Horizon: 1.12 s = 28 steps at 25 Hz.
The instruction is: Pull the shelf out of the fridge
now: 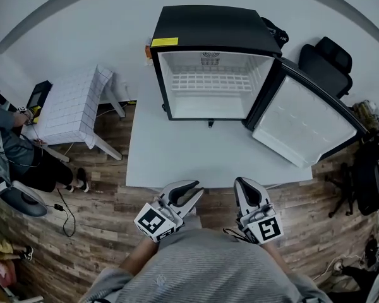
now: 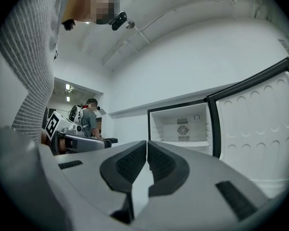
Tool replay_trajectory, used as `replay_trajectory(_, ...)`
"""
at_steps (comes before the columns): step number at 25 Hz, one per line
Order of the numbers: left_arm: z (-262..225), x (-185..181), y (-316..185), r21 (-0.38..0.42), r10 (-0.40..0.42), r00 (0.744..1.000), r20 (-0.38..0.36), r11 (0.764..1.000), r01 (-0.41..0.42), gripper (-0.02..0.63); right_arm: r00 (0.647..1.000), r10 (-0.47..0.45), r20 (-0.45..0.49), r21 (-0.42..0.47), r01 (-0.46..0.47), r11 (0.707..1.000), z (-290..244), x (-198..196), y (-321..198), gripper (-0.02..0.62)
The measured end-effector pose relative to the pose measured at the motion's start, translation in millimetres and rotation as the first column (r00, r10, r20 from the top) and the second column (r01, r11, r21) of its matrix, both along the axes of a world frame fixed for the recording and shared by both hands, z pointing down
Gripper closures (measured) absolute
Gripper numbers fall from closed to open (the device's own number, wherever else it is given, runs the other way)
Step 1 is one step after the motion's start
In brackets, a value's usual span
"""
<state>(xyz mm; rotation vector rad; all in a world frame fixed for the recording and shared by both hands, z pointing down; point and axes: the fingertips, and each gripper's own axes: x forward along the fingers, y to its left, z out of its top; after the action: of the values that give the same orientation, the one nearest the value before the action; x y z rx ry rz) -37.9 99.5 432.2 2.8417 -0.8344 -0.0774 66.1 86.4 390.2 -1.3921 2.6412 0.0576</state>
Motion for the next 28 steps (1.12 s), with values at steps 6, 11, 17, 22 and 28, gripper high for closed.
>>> replay_trajectory(6,-9,-18,-38,0.005,0.023,1.000,0.021,1.000,-0.023,0.518,0.999,0.008,-0.041,-0.094,-0.011,0.995,1,-16,-33,0.581)
replay_trajectory(11,-8,-31,-65,-0.002,0.037,0.999,0.030,0.999,-0.037,0.518,1.000,0.021,-0.012,-0.005,-0.021,1.000,-16,-27,-63,0.581)
replay_trajectory(17,-7,-41,-90,0.004,0.060,0.998,0.025,0.998,-0.060,0.518,0.999,0.022,-0.030,-0.076,-0.024,0.997,1,-45,-86,0.581)
replay_trajectory(22,-16,-46,-108,0.049,0.096,0.995,0.013,0.994,-0.096,0.518,0.999,0.039,-0.037,-0.104,-0.043,0.994,7,-55,-106,0.581)
replay_trajectory(28,-15,-58,-128,0.044,0.092,0.996,0.011,0.995,-0.093,0.518,0.998,0.058,-0.035,-0.107,-0.061,0.992,5,-61,-115,0.581)
